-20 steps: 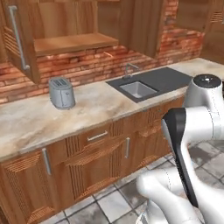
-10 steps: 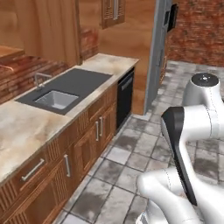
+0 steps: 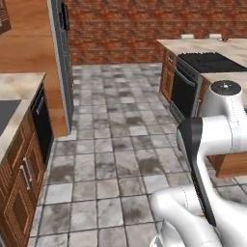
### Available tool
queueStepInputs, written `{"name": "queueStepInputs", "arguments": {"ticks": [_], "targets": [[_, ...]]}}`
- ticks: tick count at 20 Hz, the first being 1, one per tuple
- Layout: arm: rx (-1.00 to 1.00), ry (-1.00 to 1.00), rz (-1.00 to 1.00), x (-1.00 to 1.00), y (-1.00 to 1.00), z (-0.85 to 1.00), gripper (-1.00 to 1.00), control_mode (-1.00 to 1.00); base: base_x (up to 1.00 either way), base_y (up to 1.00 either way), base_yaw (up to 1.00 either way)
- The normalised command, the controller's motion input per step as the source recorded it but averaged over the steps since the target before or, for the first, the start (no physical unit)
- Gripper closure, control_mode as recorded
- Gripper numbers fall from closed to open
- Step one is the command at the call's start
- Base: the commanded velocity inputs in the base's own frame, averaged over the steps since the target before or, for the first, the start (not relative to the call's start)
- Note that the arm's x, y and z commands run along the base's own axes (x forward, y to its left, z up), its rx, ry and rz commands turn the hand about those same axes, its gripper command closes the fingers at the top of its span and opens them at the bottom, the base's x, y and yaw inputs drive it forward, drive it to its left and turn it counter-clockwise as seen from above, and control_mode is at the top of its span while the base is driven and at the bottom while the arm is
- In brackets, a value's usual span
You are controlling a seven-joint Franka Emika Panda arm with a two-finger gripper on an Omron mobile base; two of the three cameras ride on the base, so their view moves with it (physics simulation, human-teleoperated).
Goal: Retrieve the tupperware and aluminum foil from the cabinet and place them on the dining counter near the plate with squash and chicken drumstick to prepare for storing leftovers.
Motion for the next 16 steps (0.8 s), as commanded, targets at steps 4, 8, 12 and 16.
{"name": "queueStepInputs", "arguments": {"ticks": [4, 8, 12, 16], "targets": [[0.00, 0.00, 0.00, 0.00, 0.00, 0.00, 1.00, 1.00, 0.33, 0.02, -0.75], [0.00, 0.00, 0.00, 0.00, 0.00, 0.00, 1.00, 1.00, 0.69, 0.12, -0.63], [0.00, 0.00, 0.00, 0.00, 0.00, 0.00, 1.00, 1.00, 0.85, 0.28, -0.53], [0.00, 0.00, 0.00, 0.00, 0.00, 0.00, 1.00, 1.00, 1.00, 0.48, -0.23]]}}
